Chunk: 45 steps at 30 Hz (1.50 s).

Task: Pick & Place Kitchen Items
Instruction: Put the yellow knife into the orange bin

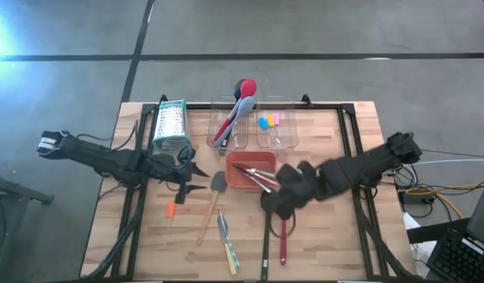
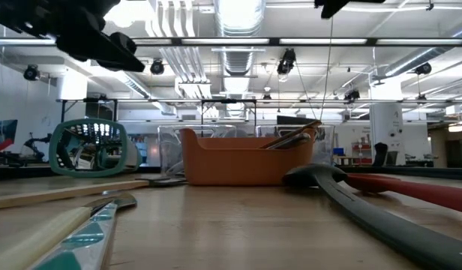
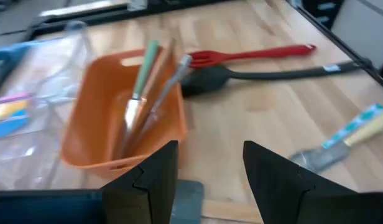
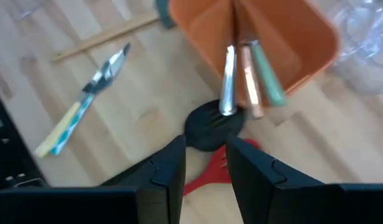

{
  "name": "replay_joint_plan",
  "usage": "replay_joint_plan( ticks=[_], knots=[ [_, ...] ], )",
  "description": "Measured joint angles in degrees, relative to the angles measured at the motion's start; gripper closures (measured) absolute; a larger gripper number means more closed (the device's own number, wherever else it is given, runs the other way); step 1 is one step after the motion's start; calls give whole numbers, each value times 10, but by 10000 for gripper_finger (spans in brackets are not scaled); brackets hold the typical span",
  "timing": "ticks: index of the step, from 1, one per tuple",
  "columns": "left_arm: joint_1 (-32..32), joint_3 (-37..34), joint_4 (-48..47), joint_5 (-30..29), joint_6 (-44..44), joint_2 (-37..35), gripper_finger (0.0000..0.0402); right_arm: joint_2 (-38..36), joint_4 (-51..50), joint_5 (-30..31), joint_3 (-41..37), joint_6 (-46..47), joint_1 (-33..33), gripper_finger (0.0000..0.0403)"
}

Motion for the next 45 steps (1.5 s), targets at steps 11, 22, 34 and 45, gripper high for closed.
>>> replay_joint_plan(
  ticks=[11,22,34,45],
  knots=[
    [-51,-5,-28,8,3,36,216,22,16,69,0,112,98,300],
    [-57,-5,-41,0,-15,56,216,89,21,33,0,185,103,303],
    [-57,-7,-44,0,-16,56,216,144,9,31,0,254,113,297],
    [-67,-7,-35,0,47,99,216,160,51,35,0,273,119,280]
  ],
)
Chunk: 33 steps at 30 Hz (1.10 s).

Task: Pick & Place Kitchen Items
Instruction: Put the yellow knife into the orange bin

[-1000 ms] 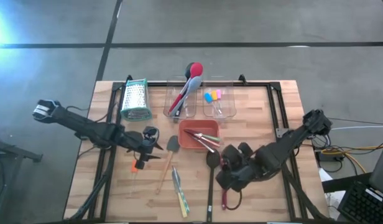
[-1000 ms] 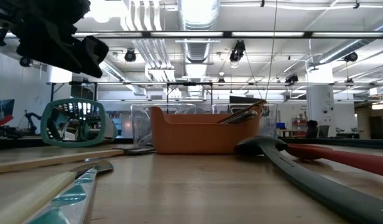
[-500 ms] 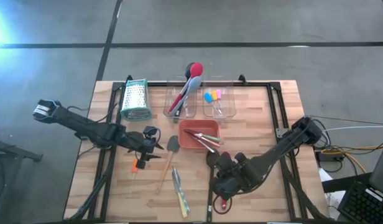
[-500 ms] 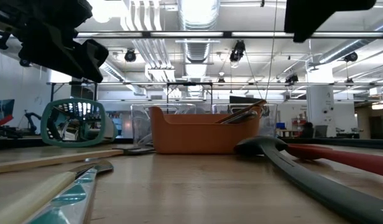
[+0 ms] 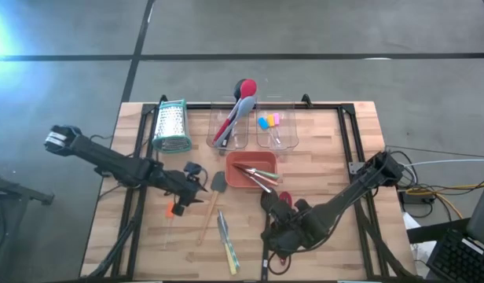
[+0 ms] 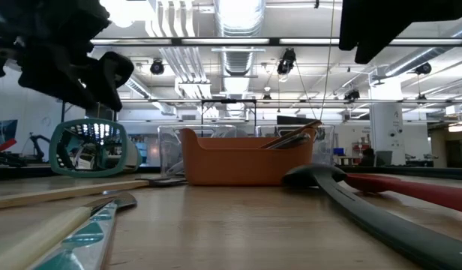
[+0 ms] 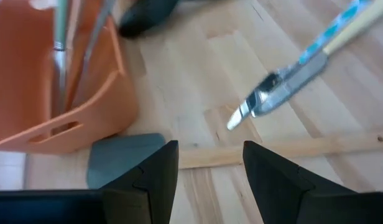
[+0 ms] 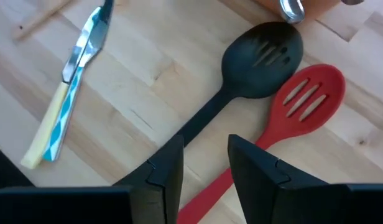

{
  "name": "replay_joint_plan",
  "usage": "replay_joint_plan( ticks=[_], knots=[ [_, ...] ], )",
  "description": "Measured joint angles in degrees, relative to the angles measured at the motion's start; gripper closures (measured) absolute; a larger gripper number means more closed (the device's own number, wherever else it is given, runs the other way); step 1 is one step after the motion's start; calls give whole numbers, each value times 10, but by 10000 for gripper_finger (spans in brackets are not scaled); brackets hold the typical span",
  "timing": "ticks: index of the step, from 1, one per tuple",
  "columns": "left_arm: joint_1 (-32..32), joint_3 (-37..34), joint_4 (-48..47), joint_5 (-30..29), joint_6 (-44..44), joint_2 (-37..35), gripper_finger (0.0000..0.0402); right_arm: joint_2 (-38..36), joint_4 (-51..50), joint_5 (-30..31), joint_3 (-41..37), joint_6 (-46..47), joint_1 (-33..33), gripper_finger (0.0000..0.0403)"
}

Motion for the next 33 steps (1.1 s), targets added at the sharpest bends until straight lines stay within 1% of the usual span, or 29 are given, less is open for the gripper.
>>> replay_joint_plan(
  ticks=[4,7,9,11,18,24,29,33],
  knots=[
    [-6,8,13,2,11,49,216,1,21,0,0,-11,-4,280],
    [-15,17,40,6,12,87,216,2,71,-1,0,-47,-5,278],
    [-24,27,41,8,19,111,216,4,110,-2,0,-70,-5,278],
    [-35,39,44,9,21,134,216,4,127,-3,0,-77,-5,280],
    [-89,92,45,8,43,201,216,2,132,-1,0,-81,-5,293],
    [-130,134,45,8,44,248,216,4,181,0,0,-115,-4,303],
    [-157,176,47,10,50,292,216,4,186,1,0,-136,-6,307],
    [-172,211,47,54,67,332,216,4,185,2,0,-149,-11,305]
  ],
)
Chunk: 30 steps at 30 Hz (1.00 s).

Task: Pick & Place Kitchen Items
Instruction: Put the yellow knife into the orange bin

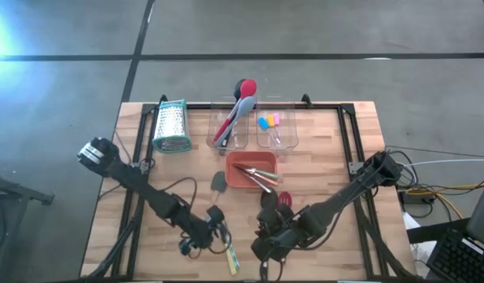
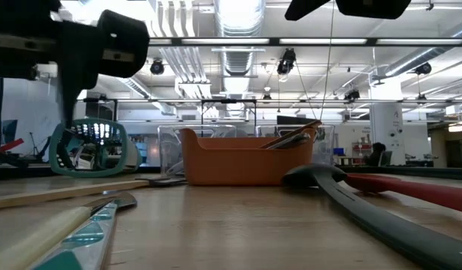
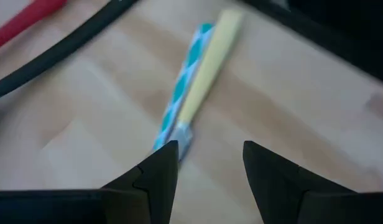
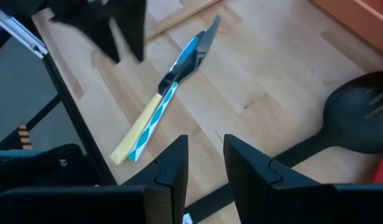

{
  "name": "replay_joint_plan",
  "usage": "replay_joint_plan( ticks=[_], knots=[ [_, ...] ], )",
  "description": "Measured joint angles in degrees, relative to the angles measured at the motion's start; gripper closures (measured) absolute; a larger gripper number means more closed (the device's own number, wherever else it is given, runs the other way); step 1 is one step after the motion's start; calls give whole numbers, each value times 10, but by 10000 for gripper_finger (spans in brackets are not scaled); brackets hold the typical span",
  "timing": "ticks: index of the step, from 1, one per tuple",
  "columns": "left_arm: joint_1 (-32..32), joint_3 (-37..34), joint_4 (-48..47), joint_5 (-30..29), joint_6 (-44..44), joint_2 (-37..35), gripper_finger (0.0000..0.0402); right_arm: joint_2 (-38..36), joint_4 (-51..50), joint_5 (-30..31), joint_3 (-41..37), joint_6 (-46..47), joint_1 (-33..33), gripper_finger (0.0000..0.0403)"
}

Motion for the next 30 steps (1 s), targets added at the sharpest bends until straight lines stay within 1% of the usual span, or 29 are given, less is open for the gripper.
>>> replay_joint_plan(
  ticks=[5,8,15,23,30],
  knots=[
    [-13,46,13,27,11,53,216,0,0,0,0,-1,-2,309],
    [-14,71,18,29,28,85,216,0,0,0,0,-2,-2,312],
    [-14,116,18,29,27,142,216,-1,5,-1,0,0,-1,310],
    [-14,130,19,36,22,161,216,-1,20,-6,0,2,-1,303],
    [-13,130,29,38,23,161,223,-1,22,-7,0,5,-1,312]
  ],
)
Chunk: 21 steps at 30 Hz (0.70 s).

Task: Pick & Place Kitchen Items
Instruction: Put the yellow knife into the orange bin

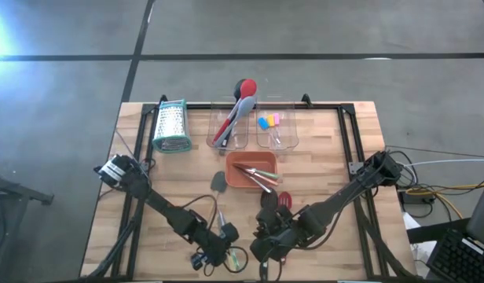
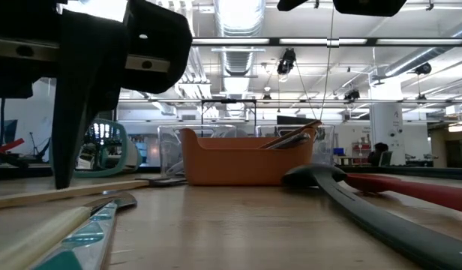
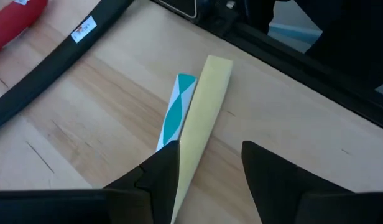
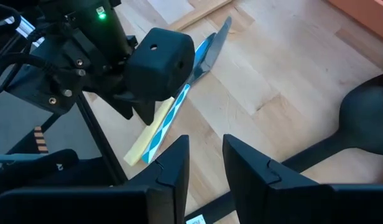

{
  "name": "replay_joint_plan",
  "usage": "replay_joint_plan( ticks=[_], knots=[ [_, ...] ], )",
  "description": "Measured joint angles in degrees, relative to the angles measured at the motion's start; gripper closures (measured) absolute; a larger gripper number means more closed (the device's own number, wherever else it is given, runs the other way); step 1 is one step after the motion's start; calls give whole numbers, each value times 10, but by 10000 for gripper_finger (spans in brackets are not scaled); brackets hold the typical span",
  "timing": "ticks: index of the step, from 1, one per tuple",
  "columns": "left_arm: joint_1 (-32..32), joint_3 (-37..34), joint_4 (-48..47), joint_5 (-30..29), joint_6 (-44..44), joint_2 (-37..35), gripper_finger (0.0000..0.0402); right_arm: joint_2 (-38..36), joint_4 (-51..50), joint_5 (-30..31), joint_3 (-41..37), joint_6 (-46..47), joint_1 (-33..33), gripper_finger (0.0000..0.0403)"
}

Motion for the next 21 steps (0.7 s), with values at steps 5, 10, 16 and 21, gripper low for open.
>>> replay_joint_plan(
  ticks=[5,10,16,21],
  knots=[
    [0,0,9,2,0,0,231,0,7,-1,0,0,0,319],
    [0,-5,10,1,1,0,241,0,10,-14,0,-2,0,314],
    [3,-8,17,-3,3,0,245,0,10,-15,0,-3,0,307],
    [7,-9,27,-16,-3,4,246,-2,9,-15,0,-7,-1,311]
  ],
)
